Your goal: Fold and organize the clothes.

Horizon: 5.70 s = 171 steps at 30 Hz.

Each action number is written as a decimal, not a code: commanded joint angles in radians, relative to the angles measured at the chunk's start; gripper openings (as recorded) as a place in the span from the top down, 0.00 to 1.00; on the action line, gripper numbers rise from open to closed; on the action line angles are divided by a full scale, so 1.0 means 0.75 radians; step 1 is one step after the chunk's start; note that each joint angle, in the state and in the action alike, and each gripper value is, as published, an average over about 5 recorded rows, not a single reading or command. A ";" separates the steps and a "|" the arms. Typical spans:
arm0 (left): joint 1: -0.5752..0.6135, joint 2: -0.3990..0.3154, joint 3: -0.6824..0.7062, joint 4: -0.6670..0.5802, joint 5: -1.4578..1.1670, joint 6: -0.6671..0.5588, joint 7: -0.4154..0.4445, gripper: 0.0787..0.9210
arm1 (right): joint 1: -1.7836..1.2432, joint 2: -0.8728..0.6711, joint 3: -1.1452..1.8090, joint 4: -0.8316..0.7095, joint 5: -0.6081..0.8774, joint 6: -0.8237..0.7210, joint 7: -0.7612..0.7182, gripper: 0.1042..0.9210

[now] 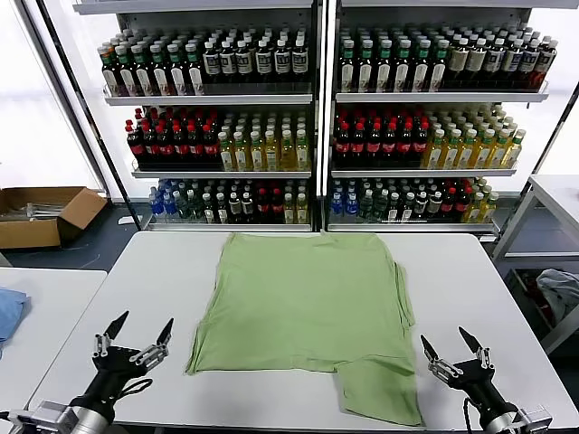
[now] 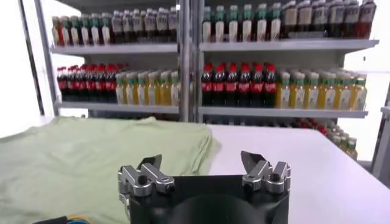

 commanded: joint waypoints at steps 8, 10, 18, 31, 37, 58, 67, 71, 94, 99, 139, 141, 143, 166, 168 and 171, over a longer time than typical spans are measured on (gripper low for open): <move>-0.022 0.316 0.343 0.021 -0.148 0.375 -0.205 0.12 | -0.292 -0.118 -0.063 0.206 -0.004 -0.233 0.079 0.12; -0.046 0.315 0.352 0.042 -0.146 0.375 -0.208 0.12 | -0.306 -0.111 -0.057 0.208 -0.011 -0.242 0.078 0.12; -0.170 0.314 0.366 0.220 -0.156 0.375 -0.238 0.12 | -0.315 -0.082 -0.069 0.202 -0.019 -0.243 0.073 0.12; -0.216 0.324 0.369 0.344 -0.184 0.374 -0.243 0.12 | -0.319 -0.062 -0.093 0.175 -0.011 -0.233 0.053 0.15; -0.214 0.307 0.377 0.360 -0.185 0.370 -0.237 0.15 | -0.292 -0.049 -0.121 0.146 -0.007 -0.217 0.052 0.34; -0.168 0.297 0.372 0.320 -0.187 0.347 -0.208 0.85 | -0.165 -0.016 -0.165 0.053 0.138 -0.084 0.026 1.00; -0.109 0.295 0.348 0.228 -0.197 0.295 -0.214 0.99 | -0.208 -0.022 -0.134 0.091 0.220 0.053 -0.094 1.00; -0.055 0.291 0.331 0.145 -0.168 0.290 -0.232 0.99 | -0.260 -0.020 -0.097 0.132 0.250 0.068 -0.132 1.00; 0.228 0.281 0.179 -0.181 -0.131 0.290 -0.262 0.99 | -0.384 0.030 0.050 0.203 0.587 0.207 -0.210 1.00; 0.060 0.312 0.188 -0.129 -0.218 0.312 -0.229 0.99 | -0.180 0.003 -0.019 0.166 0.734 0.142 -0.127 1.00; -0.616 0.421 0.335 0.597 -0.381 0.337 -0.091 0.72 | 0.916 -0.096 -0.574 -0.610 0.398 -0.034 0.163 0.74; -0.596 0.419 0.318 0.577 -0.364 0.332 -0.098 0.66 | 0.886 -0.093 -0.527 -0.569 0.398 -0.038 0.202 0.67; -0.575 0.416 0.302 0.554 -0.339 0.327 -0.105 0.58 | 0.844 -0.090 -0.472 -0.504 0.403 -0.050 0.249 0.60; -0.424 0.285 0.364 0.543 -0.354 0.308 -0.159 0.12 | 0.370 -0.007 -0.398 -0.288 0.059 -0.066 0.269 0.18; -0.426 0.282 0.367 0.548 -0.380 0.304 -0.157 0.13 | 0.388 0.000 -0.412 -0.301 0.060 -0.067 0.270 0.24; -0.423 0.278 0.370 0.557 -0.403 0.295 -0.158 0.19 | 0.408 0.001 -0.423 -0.316 0.062 -0.068 0.272 0.35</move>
